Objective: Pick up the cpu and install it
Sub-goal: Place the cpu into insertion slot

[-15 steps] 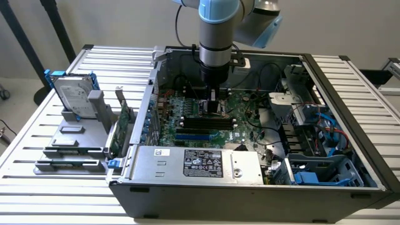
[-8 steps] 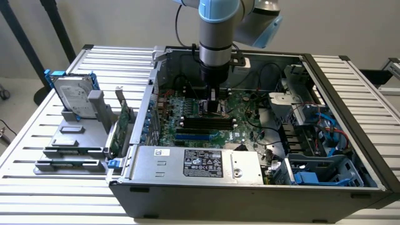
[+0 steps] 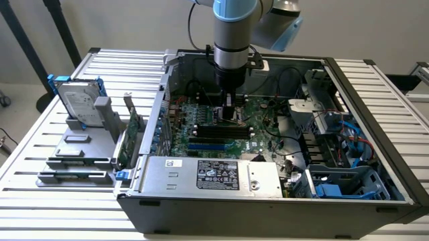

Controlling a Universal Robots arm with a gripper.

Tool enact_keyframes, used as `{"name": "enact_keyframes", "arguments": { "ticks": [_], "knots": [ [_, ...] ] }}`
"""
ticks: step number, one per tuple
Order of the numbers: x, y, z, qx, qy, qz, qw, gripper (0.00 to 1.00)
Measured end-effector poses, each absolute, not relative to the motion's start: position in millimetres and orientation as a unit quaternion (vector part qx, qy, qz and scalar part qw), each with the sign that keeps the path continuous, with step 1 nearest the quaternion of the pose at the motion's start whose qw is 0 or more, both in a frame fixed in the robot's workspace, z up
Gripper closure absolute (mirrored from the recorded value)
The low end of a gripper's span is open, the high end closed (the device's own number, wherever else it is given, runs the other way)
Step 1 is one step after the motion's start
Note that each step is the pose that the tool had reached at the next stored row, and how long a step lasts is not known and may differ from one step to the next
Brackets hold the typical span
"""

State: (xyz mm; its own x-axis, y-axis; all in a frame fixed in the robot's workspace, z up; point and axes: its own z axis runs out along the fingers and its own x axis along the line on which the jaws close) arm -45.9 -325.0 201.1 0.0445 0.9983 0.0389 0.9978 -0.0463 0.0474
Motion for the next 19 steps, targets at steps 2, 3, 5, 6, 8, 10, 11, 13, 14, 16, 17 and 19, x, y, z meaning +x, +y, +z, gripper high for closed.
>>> {"name": "enact_keyframes", "arguments": {
  "ticks": [2,3,5,6,8,10,11,13,14,16,17,19],
  "knots": [
    [-45.9,-325.0,201.1,0.723,0.691,0.03,0.005,0.37],
    [-46.0,-325.0,201.1,0.723,0.691,0.029,0.005,0.37],
    [-46.0,-324.9,201.1,0.723,0.691,0.027,0.007,0.37],
    [-46.0,-324.9,201.1,0.723,0.691,0.027,0.008,0.37],
    [-46.0,-324.9,201.2,0.723,0.691,0.026,0.008,0.37],
    [-46.1,-324.8,201.1,0.722,0.691,0.025,0.009,0.37],
    [-46.1,-324.8,201.1,0.722,0.691,0.025,0.009,0.37],
    [-46.1,-324.8,201.1,0.722,0.691,0.025,0.009,0.37],
    [-46.2,-324.8,201.1,0.722,0.691,0.025,0.009,0.37],
    [-46.3,-324.7,201.1,0.722,0.691,0.025,0.01,0.37],
    [-46.3,-324.7,201.1,0.722,0.691,0.024,0.01,0.37],
    [-46.4,-324.7,201.1,0.722,0.691,0.024,0.011,0.37]
  ]
}}
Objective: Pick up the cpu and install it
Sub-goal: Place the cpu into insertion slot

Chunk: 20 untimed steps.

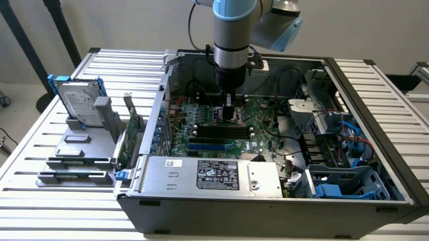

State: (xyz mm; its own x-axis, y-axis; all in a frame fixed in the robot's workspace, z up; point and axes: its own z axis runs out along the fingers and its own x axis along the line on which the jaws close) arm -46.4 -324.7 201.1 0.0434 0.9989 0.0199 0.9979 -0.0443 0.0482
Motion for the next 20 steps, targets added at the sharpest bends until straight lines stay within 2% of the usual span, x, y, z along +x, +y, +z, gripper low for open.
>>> {"name": "enact_keyframes", "arguments": {
  "ticks": [20],
  "knots": [
    [-48.3,-324.7,201.5,0.718,0.696,0.02,0.015,0.37]
  ]
}}
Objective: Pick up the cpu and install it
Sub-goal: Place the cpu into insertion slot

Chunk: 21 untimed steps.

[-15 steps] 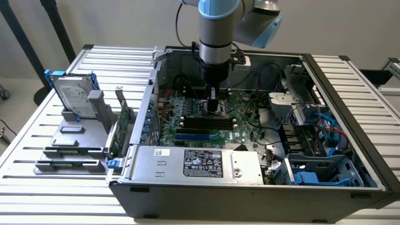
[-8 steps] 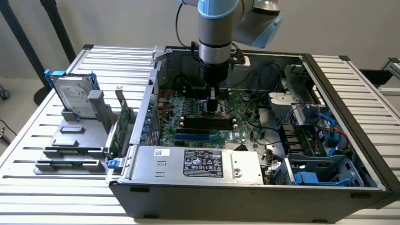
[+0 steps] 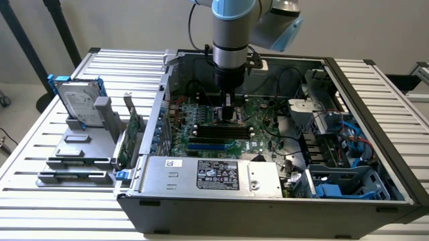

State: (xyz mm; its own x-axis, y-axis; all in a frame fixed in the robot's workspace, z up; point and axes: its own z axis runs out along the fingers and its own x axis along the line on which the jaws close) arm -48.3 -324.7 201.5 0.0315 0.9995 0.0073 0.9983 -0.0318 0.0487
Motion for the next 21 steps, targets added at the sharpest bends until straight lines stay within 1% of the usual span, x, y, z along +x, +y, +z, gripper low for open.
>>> {"name": "enact_keyframes", "arguments": {
  "ticks": [20,21],
  "knots": [
    [-48.3,-324.7,219.8,0.718,0.696,0.022,0.012,0.37],
    [-48.4,-324.7,221.1,0.718,0.696,0.023,0.012,0.39]
  ]
}}
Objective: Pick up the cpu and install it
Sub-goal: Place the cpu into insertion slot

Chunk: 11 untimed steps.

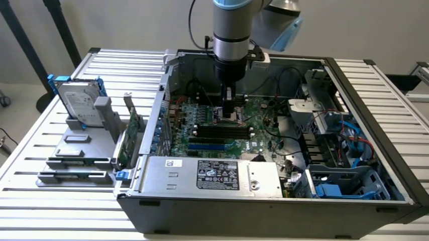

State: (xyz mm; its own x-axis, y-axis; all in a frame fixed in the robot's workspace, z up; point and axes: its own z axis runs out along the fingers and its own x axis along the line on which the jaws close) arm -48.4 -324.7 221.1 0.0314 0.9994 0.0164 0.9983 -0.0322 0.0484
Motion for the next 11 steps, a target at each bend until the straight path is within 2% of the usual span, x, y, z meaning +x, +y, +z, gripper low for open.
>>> {"name": "enact_keyframes", "arguments": {
  "ticks": [1,3,4,7,8,10,11],
  "knots": [
    [-48.4,-324.7,222.2,0.718,0.696,0.023,0.011,0.39],
    [-48.4,-324.7,224.1,0.718,0.696,0.024,0.011,0.52],
    [-48.5,-324.7,224.9,0.718,0.696,0.024,0.01,0.52],
    [-49.0,-324.7,227.1,0.718,0.695,0.025,0.009,0.7],
    [-49.3,-324.8,227.6,0.718,0.695,0.025,0.009,0.7],
    [-50.3,-325.0,228.7,0.718,0.695,0.027,0.008,0.82],
    [-51.5,-325.2,229.3,0.718,0.695,0.027,0.007,0.82]
  ]
}}
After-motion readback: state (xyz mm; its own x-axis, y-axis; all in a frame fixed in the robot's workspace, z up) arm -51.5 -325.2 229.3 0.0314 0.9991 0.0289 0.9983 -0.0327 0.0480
